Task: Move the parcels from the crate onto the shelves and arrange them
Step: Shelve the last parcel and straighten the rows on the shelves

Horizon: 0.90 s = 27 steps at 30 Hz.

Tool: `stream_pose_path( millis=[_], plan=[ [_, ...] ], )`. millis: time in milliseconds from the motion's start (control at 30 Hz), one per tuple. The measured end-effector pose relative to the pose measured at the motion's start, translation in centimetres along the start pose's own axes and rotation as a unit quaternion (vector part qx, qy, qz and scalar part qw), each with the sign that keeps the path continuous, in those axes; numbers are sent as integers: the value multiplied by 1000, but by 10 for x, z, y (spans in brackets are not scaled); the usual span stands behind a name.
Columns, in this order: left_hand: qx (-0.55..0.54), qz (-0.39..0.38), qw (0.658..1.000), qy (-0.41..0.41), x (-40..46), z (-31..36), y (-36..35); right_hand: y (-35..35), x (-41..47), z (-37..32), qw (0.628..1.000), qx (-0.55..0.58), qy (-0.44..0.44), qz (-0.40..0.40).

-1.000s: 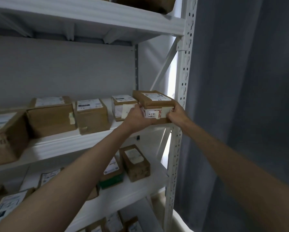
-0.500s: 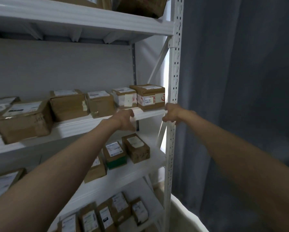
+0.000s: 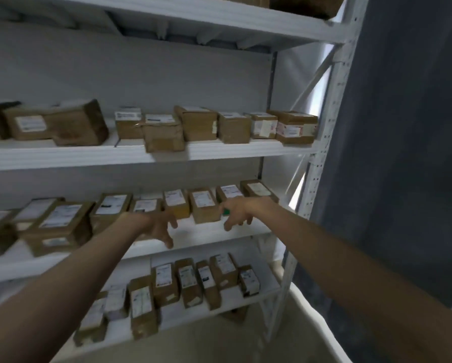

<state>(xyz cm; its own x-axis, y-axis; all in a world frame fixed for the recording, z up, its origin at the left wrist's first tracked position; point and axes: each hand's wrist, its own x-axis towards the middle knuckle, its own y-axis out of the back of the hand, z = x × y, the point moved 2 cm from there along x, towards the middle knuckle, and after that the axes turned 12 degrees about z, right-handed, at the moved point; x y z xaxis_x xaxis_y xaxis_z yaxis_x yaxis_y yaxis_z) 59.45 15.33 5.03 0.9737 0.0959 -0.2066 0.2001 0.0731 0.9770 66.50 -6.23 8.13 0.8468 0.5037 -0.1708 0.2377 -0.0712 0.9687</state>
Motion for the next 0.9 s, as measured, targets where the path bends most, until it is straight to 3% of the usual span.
stream_pose_path(
  millis=[233, 400, 600, 900],
  plan=[
    [-32, -12, 989, 146, -134, -144, -66, -85, 10, -178, 982, -46, 171, -65],
    [-77, -16, 961, 263, -241, -233, -109, -144, -2, -308, 950, -85, 288, -91],
    [-137, -19, 910, 391, -367, -312, -151, -207, -27, -453, 908, -95, 387, -127],
    [-156, -16, 811, 563, -538, -399, -209, -289, -77, -661, 793, -139, 561, -192]
  ],
)
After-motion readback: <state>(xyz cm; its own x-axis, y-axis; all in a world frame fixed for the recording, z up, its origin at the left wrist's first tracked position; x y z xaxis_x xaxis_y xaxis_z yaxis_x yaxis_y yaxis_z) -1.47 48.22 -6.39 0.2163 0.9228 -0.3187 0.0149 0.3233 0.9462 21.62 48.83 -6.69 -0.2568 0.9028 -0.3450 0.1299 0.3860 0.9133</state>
